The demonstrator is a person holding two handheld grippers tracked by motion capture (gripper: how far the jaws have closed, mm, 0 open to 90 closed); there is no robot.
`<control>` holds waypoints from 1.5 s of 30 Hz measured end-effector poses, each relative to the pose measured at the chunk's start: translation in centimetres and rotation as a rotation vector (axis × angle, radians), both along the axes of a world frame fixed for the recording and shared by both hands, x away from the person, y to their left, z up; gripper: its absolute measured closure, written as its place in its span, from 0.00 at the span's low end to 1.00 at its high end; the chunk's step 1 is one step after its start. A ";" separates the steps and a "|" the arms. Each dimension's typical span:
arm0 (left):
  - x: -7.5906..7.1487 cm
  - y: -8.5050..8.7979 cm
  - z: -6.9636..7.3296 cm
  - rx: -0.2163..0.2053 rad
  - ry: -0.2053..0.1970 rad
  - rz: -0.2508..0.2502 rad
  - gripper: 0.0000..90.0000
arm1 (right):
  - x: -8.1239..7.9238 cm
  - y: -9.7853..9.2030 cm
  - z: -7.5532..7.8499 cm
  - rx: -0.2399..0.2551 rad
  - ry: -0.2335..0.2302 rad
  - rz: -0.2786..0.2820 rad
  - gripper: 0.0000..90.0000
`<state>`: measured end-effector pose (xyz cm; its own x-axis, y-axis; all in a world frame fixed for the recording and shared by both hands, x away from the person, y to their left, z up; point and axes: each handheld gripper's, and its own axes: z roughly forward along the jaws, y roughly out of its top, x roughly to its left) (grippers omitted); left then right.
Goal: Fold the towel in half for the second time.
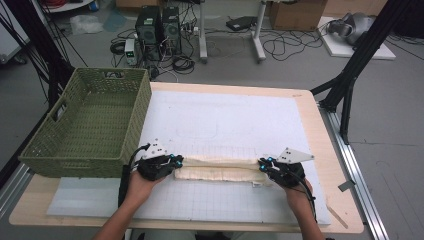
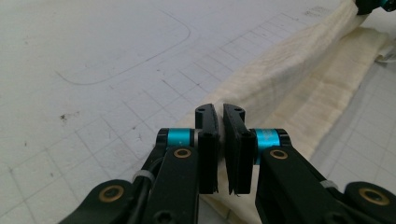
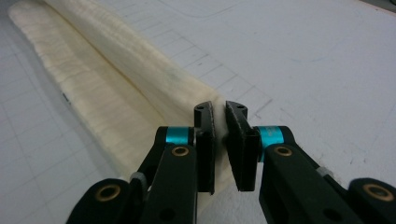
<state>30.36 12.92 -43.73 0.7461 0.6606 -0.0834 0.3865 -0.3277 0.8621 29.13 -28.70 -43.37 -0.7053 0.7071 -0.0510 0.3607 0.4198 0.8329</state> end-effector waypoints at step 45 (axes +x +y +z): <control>0.6 -1.7 -0.3 -0.040 0.139 -0.033 0.74 | 2.3 5.4 0.3 -0.037 0.136 -0.013 0.75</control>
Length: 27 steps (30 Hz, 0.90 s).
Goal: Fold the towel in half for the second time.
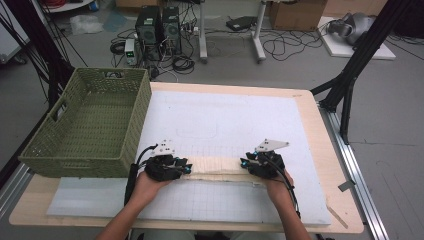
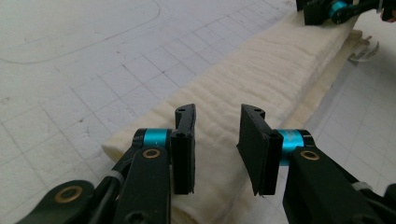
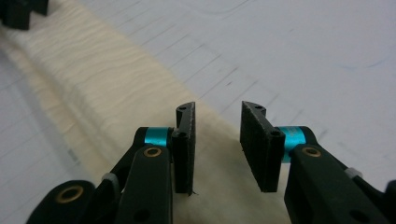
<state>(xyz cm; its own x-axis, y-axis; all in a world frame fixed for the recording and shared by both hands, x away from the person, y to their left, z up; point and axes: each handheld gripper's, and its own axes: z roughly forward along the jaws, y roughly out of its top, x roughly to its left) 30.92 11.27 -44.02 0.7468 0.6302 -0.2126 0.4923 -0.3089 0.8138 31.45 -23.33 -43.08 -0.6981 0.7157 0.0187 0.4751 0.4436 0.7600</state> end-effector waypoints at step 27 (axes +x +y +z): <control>-1.0 -0.9 -0.9 0.071 -0.019 -0.018 0.79 | -3.3 -0.9 0.4 0.052 -0.079 0.002 0.61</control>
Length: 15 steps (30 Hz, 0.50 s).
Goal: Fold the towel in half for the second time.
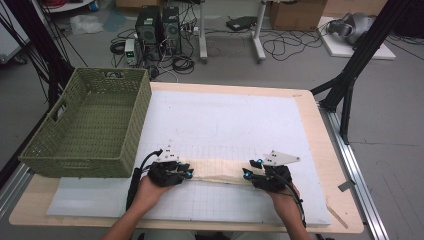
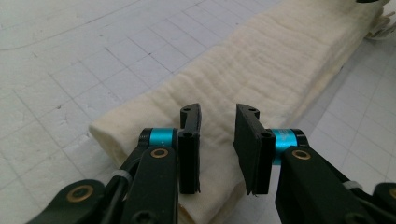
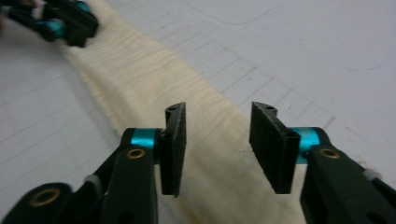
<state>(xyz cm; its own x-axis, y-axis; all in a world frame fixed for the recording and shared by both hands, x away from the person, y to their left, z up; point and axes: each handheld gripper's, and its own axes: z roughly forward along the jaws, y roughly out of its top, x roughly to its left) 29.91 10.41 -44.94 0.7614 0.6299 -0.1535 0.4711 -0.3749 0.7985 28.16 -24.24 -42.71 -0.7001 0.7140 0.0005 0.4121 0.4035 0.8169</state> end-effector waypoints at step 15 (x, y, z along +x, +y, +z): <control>-0.1 0.9 -0.1 -0.027 0.018 0.030 0.81 | -1.0 -2.5 -1.6 -0.084 0.048 -0.091 0.70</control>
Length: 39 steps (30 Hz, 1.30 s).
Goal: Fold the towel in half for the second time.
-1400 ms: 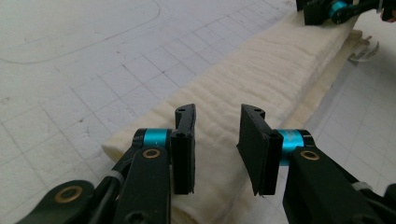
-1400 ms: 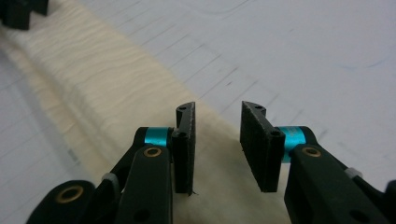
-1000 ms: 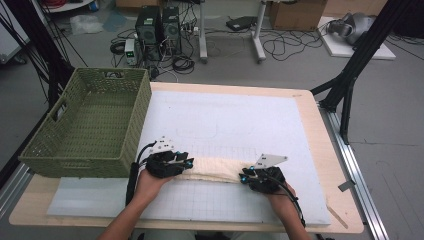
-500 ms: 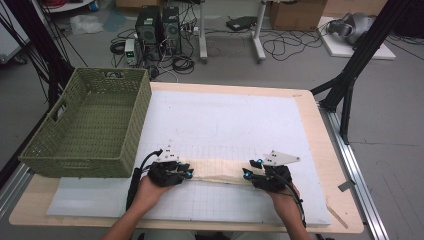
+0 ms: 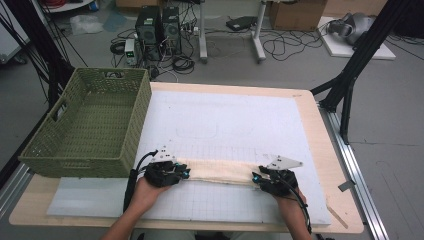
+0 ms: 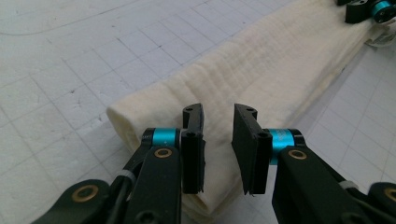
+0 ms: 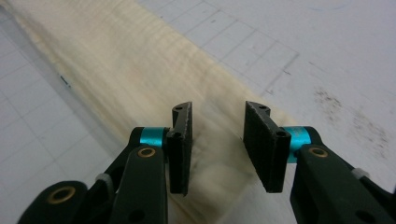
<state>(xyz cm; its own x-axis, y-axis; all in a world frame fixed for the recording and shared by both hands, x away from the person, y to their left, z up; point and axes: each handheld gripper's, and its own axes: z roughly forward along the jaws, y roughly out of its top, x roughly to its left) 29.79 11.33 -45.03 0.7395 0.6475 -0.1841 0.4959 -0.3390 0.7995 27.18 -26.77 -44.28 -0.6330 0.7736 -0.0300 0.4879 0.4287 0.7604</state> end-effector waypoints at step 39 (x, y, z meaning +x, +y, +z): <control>0.5 3.5 2.0 -0.226 -0.241 0.204 0.18 | -2.7 -7.2 2.7 0.135 -0.164 -0.197 0.23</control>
